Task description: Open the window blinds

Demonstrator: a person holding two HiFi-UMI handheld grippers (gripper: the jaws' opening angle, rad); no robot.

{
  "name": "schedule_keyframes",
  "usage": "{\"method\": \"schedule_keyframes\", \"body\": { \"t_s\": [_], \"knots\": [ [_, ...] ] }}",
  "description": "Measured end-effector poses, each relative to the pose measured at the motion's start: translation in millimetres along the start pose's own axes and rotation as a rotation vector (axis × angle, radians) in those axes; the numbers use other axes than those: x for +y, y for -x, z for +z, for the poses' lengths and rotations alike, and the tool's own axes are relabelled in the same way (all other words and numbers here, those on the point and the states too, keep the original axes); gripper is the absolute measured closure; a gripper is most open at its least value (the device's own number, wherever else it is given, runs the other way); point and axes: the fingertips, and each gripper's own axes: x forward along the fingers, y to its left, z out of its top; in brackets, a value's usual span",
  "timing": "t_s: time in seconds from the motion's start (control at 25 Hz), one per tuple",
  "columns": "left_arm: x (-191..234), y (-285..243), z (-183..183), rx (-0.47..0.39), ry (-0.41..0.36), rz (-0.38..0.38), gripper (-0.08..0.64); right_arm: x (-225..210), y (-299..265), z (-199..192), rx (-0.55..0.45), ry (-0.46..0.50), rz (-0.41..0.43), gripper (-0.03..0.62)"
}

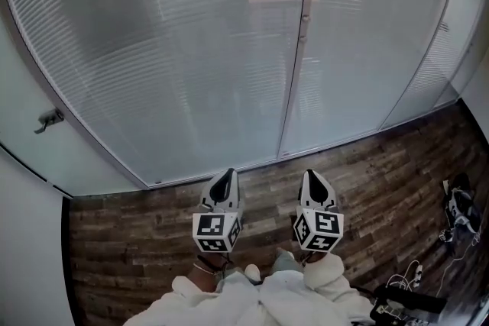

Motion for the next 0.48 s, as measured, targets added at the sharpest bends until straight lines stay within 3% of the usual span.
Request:
{"method": "schedule_keyframes", "body": {
  "t_s": [0.48],
  "knots": [
    [28, -152, -7, 0.024, -0.001, 0.041, 0.563, -52, -158, 5, 0.020, -0.022, 0.045, 0.580]
  ]
}}
